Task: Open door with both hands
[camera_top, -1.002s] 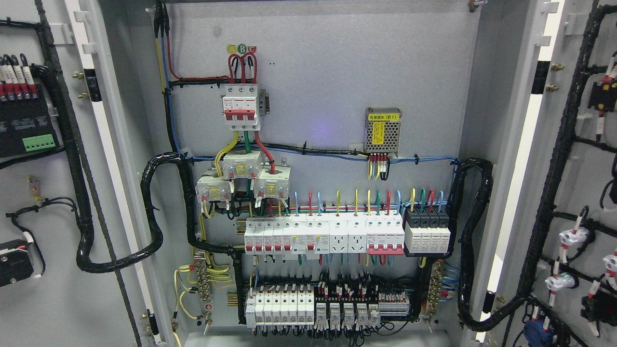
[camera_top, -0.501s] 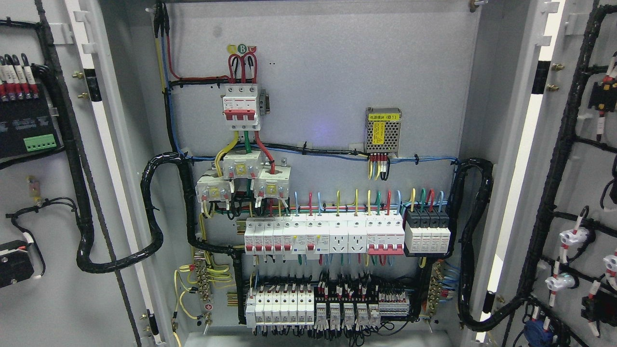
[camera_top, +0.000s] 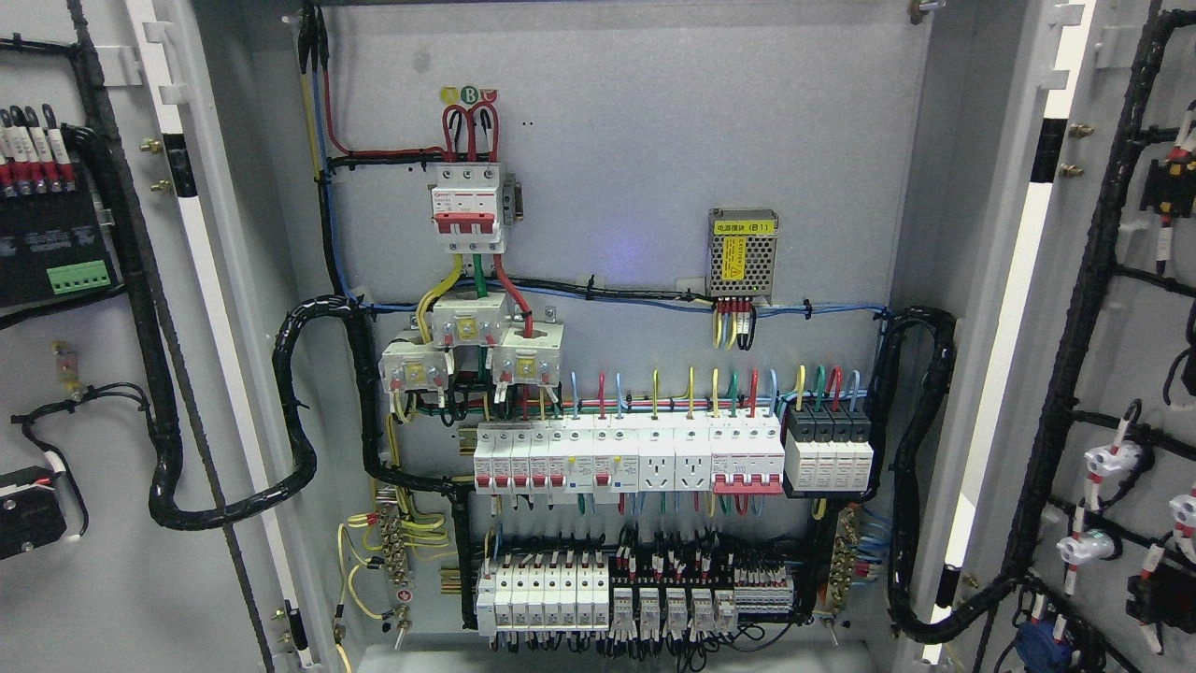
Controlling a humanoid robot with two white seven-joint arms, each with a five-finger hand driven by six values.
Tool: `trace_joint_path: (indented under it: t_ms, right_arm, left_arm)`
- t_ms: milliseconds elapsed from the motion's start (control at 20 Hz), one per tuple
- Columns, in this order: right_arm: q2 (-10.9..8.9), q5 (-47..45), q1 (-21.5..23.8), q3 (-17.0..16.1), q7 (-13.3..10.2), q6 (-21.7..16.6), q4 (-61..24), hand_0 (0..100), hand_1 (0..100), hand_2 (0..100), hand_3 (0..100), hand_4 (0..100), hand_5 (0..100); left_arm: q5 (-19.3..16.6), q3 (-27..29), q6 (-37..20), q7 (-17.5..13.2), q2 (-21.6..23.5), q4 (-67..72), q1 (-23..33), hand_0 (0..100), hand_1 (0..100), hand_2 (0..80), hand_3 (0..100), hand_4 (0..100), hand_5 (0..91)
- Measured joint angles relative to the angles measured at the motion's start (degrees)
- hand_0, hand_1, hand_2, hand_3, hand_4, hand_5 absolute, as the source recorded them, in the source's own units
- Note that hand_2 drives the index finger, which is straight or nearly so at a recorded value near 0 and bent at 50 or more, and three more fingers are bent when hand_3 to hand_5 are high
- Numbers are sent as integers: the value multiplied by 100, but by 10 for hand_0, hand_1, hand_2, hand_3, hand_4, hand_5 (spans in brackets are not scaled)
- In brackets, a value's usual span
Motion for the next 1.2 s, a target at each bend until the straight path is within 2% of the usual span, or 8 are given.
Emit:
trace_joint_path:
  t_ms: [351,501,901,1202]
  right_arm:
    - [270,464,73,343,-24,0,382,107,0,0,0,0,0]
    - [422,696,119,546,-54,0,622,107,0,0,0,0,0]
    - [795,1006,570,1069,-84,0,1187,107,0,0,0,0,0]
    - [1011,1074,932,1450,-89,0,1656,107,0,0,0,0,0]
  left_arm:
    - [-197,-555,-19,23,-14,-482,601,0,0,0,0,31,0]
    - [-481,-853,-69,24,-89,-621,853,0,0,0,0,31,0]
    - [-1547,-1545,-93,41,-626,-734,1787,0,0,0,0,31,0]
    - [-1988,-1911,-100,6,-1096,-420,2349,0,0,0,0,31,0]
